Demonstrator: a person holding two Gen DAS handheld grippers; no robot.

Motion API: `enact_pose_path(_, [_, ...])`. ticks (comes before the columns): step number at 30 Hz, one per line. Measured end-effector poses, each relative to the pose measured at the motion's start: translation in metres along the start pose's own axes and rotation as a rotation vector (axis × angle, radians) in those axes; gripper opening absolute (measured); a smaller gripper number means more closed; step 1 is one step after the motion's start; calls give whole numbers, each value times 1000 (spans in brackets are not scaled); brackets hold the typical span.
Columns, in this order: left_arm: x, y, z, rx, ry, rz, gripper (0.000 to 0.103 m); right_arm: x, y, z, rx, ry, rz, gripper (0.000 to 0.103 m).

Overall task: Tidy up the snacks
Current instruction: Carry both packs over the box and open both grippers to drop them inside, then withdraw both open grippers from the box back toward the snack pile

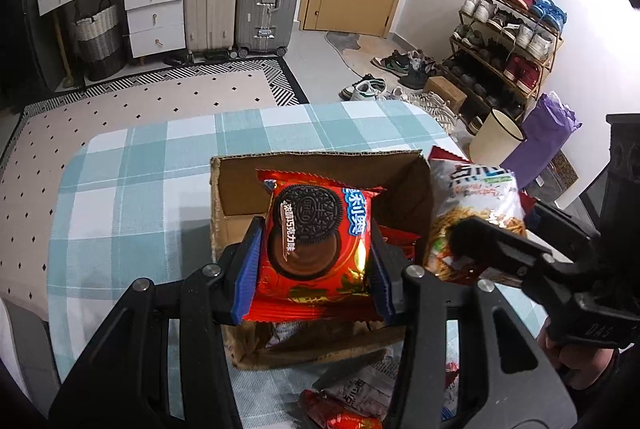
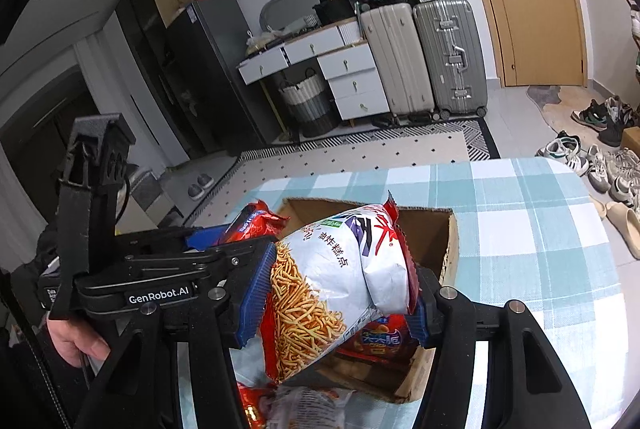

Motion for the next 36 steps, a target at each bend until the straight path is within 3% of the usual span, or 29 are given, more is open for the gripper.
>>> enact_pose_path(5, [17,-4,0,-5,-30,-5,48,17,7,3,-10,-11,31,64])
enact_pose_path(7, [18,-4,1,3,-25,-11,63,19,9,3,-12,1,41,82])
enact_pose_path(9, [13,-6,4,6,0,-30,73,16,10,4,-18,16,35,90])
enact_pose_path(24, [-49,8,30,30,95,-91,74,-43,-13,4,-80,96,48,90])
enact_pose_path(29, [-77,20,43,18,129,-98,81,-67,-27,10,-92,119,37,91])
enact_pose_path(36, [-108,41,63,41,145,-104,82,-101,-45,22,-79,163,25,95])
Point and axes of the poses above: each gripper's, at about its wrist camera, not at the fingertips, and x roughly the way its jaws point, y to its right, z to its underside, the point moved 2 cm from there along x, roughly the way its jaws point, and after that the axes turned 1 degree about -y, right-handed, at the moved point
